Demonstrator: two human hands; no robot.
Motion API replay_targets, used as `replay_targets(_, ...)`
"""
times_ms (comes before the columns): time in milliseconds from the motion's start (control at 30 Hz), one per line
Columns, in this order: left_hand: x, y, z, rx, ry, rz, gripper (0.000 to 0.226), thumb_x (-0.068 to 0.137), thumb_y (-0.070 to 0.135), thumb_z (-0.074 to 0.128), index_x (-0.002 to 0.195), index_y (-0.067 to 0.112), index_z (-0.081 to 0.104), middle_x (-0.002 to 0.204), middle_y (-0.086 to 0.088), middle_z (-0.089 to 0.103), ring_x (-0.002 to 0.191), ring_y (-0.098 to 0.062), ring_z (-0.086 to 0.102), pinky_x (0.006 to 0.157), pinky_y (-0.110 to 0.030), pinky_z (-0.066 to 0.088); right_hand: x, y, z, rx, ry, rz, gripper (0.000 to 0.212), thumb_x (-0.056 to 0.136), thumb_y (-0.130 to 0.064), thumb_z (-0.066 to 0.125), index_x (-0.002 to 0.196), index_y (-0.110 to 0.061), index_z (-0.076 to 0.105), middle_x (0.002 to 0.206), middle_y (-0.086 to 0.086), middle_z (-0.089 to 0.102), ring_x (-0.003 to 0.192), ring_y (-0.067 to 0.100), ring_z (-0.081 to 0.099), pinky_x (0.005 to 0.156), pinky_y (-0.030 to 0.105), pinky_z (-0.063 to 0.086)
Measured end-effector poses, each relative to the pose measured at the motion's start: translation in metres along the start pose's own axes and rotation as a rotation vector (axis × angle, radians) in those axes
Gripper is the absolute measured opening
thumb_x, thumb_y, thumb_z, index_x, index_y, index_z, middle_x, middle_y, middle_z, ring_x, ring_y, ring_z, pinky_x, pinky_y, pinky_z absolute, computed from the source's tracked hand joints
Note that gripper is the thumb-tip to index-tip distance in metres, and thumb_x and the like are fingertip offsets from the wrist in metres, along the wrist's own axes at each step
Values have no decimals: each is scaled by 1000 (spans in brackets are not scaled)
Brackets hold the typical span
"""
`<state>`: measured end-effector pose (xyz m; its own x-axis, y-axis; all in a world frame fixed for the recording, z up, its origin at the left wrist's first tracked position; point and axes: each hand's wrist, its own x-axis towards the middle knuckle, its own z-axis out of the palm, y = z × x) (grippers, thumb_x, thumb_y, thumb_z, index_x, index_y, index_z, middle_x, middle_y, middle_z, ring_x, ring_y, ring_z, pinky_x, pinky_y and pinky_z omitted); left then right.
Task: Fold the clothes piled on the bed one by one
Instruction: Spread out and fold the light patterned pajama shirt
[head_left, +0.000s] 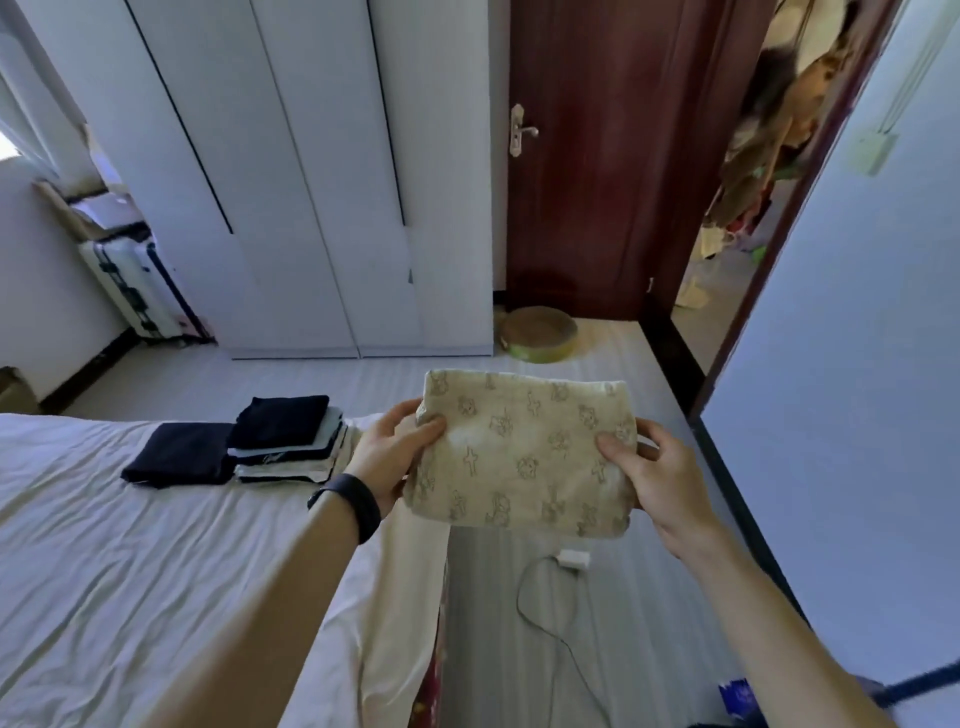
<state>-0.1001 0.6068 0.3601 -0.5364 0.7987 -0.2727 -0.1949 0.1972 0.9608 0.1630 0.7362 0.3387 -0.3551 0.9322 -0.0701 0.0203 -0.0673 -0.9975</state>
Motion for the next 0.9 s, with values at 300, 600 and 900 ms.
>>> replay_targets(300,128,57,58,-27,71,22,20,92,27,71,111,35,69,102,-5,76,90,-27,74,76,-48,62,169,-42,-20,-32,-64,-60,25,90,-23,77,113,-21,67,94,-10,78,85,11,76,59,24,59)
replay_targets(600,212,43,5,-85,268,-47,28,94,25,70,122,29,67,110,-9,74,98,-34,72,84,-57,58,304,-13,63,-112,-291,0,31,90,-26,78,118,-18,68,96,-6,79,85,17,77,65,42,63)
replay_targets(900,305,-20,-83,-275,574,-201,30,95,15,66,120,31,65,107,-3,72,76,-18,73,61,-34,58,439,51,214,-222,-611,125,22,90,-23,78,105,-31,66,88,-12,78,78,13,76,51,28,57)
